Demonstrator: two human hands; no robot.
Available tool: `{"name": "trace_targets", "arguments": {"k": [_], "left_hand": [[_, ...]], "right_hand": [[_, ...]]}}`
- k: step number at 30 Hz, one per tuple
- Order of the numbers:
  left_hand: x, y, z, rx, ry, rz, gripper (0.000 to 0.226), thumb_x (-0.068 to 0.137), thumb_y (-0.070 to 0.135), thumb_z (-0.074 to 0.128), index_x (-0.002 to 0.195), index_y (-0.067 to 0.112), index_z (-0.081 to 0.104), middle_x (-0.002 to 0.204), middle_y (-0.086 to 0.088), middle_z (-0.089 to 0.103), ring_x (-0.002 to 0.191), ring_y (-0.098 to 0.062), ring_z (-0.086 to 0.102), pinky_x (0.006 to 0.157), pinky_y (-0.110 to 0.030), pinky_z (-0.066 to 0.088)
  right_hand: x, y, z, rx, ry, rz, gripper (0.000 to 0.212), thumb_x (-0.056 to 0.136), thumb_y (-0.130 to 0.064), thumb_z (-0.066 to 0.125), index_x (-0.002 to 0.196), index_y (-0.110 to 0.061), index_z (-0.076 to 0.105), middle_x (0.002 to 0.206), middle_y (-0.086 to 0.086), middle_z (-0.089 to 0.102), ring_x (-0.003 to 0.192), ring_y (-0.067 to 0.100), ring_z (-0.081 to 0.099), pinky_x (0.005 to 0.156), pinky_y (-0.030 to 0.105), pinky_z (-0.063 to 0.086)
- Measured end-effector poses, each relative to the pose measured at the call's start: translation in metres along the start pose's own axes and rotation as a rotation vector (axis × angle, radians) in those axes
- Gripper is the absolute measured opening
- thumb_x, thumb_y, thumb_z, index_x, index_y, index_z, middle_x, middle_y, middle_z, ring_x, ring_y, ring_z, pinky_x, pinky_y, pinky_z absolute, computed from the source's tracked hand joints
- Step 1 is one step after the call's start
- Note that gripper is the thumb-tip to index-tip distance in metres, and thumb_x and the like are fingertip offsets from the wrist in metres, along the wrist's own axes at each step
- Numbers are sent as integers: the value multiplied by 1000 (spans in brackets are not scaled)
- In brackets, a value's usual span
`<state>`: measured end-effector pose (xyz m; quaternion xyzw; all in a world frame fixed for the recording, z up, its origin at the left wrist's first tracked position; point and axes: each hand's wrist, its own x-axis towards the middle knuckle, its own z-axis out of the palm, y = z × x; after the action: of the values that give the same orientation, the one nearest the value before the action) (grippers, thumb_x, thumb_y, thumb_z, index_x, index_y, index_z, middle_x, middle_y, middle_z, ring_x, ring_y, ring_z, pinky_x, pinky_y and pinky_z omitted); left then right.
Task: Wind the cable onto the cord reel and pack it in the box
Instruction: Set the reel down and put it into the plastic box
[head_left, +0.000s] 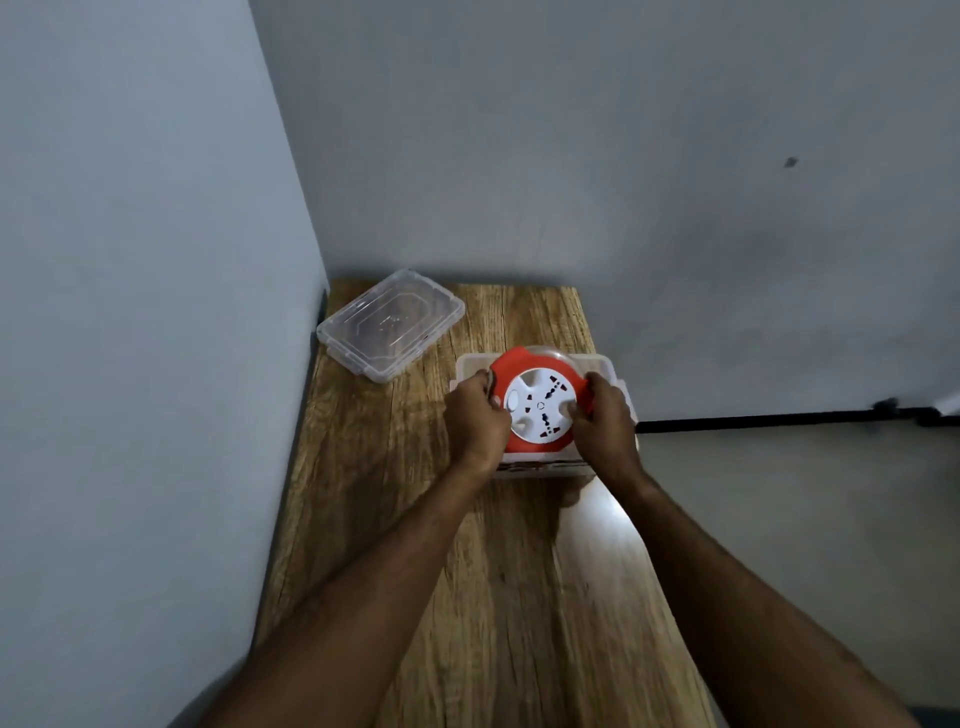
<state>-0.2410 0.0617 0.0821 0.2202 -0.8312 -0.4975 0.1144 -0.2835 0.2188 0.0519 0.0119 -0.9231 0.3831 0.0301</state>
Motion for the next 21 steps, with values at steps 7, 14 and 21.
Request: {"name": "trace_targets", "arguments": {"k": [7, 14, 21], "left_hand": [[12, 5, -4, 281, -186, -92, 20, 87, 1, 60, 107, 1, 66, 115, -16, 65, 104, -34, 65, 70, -32, 48], [14, 7, 1, 375, -277, -112, 33, 88, -3, 63, 120, 1, 62, 124, -17, 64, 114, -36, 64, 83, -41, 57], [14, 7, -6, 343, -297, -90, 30, 87, 3, 65, 116, 1, 63, 118, -17, 67, 108, -37, 66, 70, -33, 47]], "right_hand": [[7, -2, 13, -381, -154, 97, 25, 94, -18, 57, 115, -5, 54, 115, 17, 66, 101, 37, 65, 79, 41, 51], [7, -5, 16, -468, -262, 128, 29, 95, -26, 57, 117, -7, 53, 114, 15, 67, 99, 33, 65, 79, 40, 53], [1, -10, 14, -481, -218, 95, 29, 94, -29, 58, 114, -8, 56, 111, 14, 68, 96, 31, 66, 79, 42, 57]]}}
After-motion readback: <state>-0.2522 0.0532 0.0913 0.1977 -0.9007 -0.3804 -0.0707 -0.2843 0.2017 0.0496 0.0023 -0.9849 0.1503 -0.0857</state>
